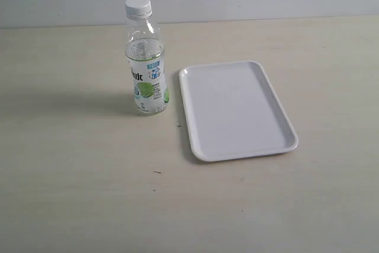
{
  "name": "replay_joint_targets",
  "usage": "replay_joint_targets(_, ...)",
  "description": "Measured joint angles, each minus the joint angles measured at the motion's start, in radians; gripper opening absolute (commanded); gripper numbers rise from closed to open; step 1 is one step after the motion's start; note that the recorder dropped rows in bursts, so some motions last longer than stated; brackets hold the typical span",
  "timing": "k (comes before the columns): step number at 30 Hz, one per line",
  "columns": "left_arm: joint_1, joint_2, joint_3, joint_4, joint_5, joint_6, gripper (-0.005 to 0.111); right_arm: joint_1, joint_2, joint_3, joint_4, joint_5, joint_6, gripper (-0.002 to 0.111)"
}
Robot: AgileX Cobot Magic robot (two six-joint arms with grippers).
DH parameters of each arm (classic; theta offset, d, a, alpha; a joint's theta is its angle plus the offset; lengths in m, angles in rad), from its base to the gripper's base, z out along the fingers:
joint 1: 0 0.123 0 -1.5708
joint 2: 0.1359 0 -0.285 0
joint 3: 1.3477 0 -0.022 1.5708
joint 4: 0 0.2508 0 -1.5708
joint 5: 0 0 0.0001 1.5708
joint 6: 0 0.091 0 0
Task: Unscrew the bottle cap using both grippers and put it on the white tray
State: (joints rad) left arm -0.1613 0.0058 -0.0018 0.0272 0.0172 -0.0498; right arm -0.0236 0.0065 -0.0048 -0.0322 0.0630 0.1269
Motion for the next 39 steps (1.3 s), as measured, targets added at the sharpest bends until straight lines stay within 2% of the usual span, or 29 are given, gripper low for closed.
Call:
replay_joint_targets(7, 0.0, 0.0, 0.0, -0.002, -0.028, -0.044, 0.0, 0.0, 0.0, 0.0, 0.0, 0.0, 0.0, 0.091)
replay_joint_targets(12, 0.0, 0.0, 0.002, -0.007, -0.148, -0.318, 0.0, 0.0, 0.0, 0.0, 0.0, 0.0, 0.0, 0.091)
replay_joint_targets(15, 0.0, 0.0, 0.002, -0.007, -0.216, -0.407, 0.0, 0.0, 0.0, 0.0, 0.0, 0.0, 0.0, 0.091)
replay_joint_targets(18, 0.0, 0.0, 0.002, -0.007, -0.382, -0.599, 0.0, 0.0, 0.0, 0.0, 0.0, 0.0, 0.0, 0.091)
replay_joint_targets(22, 0.0, 0.0, 0.002, -0.013, -0.468, -0.638, 0.0, 0.0, 0.0, 0.0, 0.0, 0.0, 0.0, 0.091)
replay_joint_targets(26, 0.0, 0.015, -0.022, -0.266, -0.496, -0.477, 0.0, 0.0, 0.0, 0.0, 0.0, 0.0, 0.0, 0.091)
replay_joint_targets(28, 0.0, 0.142, -0.096, -0.405, -0.487, -0.317, 0.0, 0.0, 0.0, 0.0, 0.0, 0.0, 0.0, 0.091)
replay_joint_targets(30, 0.0, 0.289, -0.216, -0.358, -0.428, -0.236, 0.0, 0.0, 0.0, 0.0, 0.0, 0.0, 0.0, 0.091)
replay_joint_targets(32, 0.0, 0.493, -0.375, -0.301, -0.314, -0.154, 0.0, 0.0, 0.0, 0.0, 0.0, 0.0, 0.0, 0.091)
replay_joint_targets(35, 0.0, 0.705, -0.557, -0.28, -0.162, -0.006, 0.0, 0.0, 0.0, 0.0, 0.0, 0.0, 0.0, 0.091)
replay_joint_targets(37, 0.0, 0.854, -0.689, -0.274, -0.037, 0.11, 0.0, 0.0, 0.0, 0.0, 0.0, 0.0, 0.0, 0.091)
replay_joint_targets(39, 0.0, 1.068, -0.876, -0.265, 0.173, 0.26, 0.0, 0.0, 0.0, 0.0, 0.0, 0.0, 0.0, 0.091)
